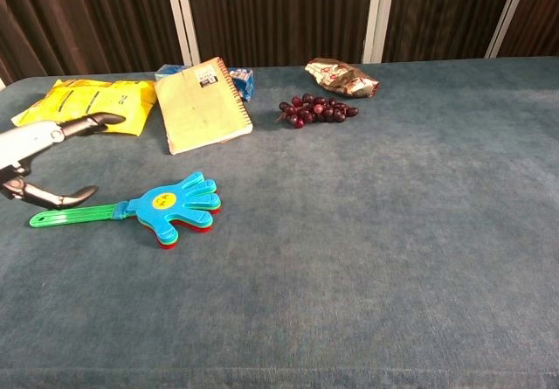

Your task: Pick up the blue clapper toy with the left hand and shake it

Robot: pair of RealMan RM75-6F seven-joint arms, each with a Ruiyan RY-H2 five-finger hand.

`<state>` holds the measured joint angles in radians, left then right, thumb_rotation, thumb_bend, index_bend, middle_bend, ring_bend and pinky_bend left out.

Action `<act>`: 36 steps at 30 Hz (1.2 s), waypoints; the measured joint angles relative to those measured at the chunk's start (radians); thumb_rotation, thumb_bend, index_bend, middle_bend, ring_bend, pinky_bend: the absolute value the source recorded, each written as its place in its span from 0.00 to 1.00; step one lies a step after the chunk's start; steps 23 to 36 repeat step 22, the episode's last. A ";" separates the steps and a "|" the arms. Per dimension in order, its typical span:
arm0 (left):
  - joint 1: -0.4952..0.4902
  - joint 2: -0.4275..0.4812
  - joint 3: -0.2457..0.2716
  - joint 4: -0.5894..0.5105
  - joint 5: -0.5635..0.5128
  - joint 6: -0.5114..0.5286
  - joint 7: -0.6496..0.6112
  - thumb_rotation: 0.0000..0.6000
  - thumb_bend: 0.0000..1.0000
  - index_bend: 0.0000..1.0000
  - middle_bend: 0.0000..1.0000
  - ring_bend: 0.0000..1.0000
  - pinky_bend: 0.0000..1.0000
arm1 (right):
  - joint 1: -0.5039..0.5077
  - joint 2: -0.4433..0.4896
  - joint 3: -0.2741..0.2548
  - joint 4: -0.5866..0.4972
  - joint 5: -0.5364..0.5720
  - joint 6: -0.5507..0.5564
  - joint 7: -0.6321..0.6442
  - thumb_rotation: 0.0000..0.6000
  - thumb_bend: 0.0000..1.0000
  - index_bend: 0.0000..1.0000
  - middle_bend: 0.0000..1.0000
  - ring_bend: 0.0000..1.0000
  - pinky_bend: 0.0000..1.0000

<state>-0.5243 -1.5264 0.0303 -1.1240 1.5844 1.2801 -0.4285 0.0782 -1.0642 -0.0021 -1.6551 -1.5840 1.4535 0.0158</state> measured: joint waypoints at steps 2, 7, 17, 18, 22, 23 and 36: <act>0.035 0.037 0.000 -0.063 0.016 0.081 0.111 1.00 0.39 0.00 0.00 0.00 0.00 | 0.000 0.000 -0.002 0.000 -0.003 0.000 -0.001 1.00 0.03 0.00 0.00 0.00 0.00; 0.160 0.127 0.021 -0.217 0.069 0.306 0.370 1.00 0.39 0.00 0.00 0.00 0.00 | 0.000 -0.001 -0.009 -0.003 -0.014 -0.004 -0.004 1.00 0.03 0.00 0.00 0.00 0.00; 0.344 0.247 0.123 -0.331 0.161 0.436 0.402 1.00 0.39 0.00 0.00 0.00 0.00 | -0.005 0.000 -0.023 -0.006 -0.043 0.007 -0.007 1.00 0.03 0.00 0.00 0.00 0.00; 0.346 0.250 0.124 -0.334 0.163 0.427 0.401 1.00 0.39 0.00 0.00 0.00 0.00 | -0.006 0.001 -0.024 -0.006 -0.044 0.010 -0.006 1.00 0.03 0.00 0.00 0.00 0.00; 0.341 0.261 0.122 -0.343 0.140 0.369 0.394 1.00 0.39 0.00 0.00 0.00 0.00 | -0.004 -0.005 -0.020 -0.001 -0.030 0.001 -0.015 1.00 0.03 0.00 0.00 0.00 0.00; 0.341 0.261 0.122 -0.343 0.140 0.369 0.394 1.00 0.39 0.00 0.00 0.00 0.00 | -0.004 -0.005 -0.020 -0.001 -0.030 0.001 -0.015 1.00 0.03 0.00 0.00 0.00 0.00; 0.341 0.261 0.122 -0.343 0.140 0.369 0.394 1.00 0.39 0.00 0.00 0.00 0.00 | -0.004 -0.005 -0.020 -0.001 -0.030 0.001 -0.015 1.00 0.03 0.00 0.00 0.00 0.00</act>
